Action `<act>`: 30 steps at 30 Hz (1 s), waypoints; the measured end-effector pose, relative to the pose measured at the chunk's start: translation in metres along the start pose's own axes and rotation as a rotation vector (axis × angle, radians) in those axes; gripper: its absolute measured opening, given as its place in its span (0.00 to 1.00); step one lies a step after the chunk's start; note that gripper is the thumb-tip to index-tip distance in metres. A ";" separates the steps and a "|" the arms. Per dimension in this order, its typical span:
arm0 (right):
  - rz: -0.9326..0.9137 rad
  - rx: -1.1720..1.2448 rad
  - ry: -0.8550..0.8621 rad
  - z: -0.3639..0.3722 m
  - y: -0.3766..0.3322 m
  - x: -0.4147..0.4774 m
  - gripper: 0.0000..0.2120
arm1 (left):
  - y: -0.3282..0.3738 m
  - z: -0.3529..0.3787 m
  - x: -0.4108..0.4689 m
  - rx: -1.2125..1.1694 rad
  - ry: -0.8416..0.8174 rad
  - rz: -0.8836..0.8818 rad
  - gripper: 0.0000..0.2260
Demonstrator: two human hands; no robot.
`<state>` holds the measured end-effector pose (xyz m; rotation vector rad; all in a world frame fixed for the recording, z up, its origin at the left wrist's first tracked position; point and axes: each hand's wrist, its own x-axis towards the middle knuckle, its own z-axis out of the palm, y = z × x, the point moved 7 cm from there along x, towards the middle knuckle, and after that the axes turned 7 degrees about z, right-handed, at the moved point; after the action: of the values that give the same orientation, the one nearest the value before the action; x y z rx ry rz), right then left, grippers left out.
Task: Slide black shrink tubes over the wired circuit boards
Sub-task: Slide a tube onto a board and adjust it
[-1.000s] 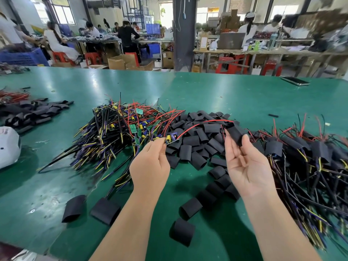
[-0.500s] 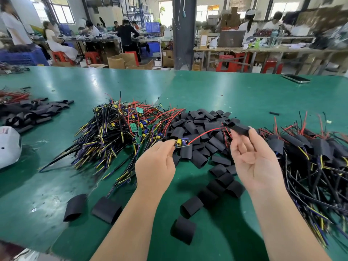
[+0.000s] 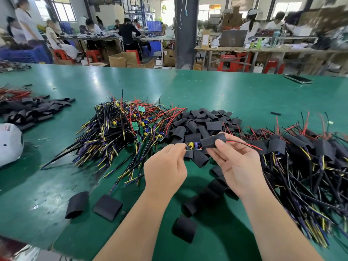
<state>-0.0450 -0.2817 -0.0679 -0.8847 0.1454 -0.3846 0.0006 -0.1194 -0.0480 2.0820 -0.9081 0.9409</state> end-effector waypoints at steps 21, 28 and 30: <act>-0.081 -0.191 0.048 -0.003 -0.001 0.000 0.10 | 0.005 -0.003 0.002 0.107 -0.019 0.013 0.15; -0.191 -0.507 0.086 -0.007 -0.008 -0.001 0.11 | 0.008 0.001 0.004 0.232 -0.106 0.069 0.09; -0.174 -0.554 0.099 -0.009 -0.008 -0.001 0.12 | 0.009 0.002 0.005 0.235 -0.113 0.095 0.10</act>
<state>-0.0510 -0.2925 -0.0675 -1.4308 0.2747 -0.5644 -0.0036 -0.1267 -0.0426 2.3279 -1.0036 1.0302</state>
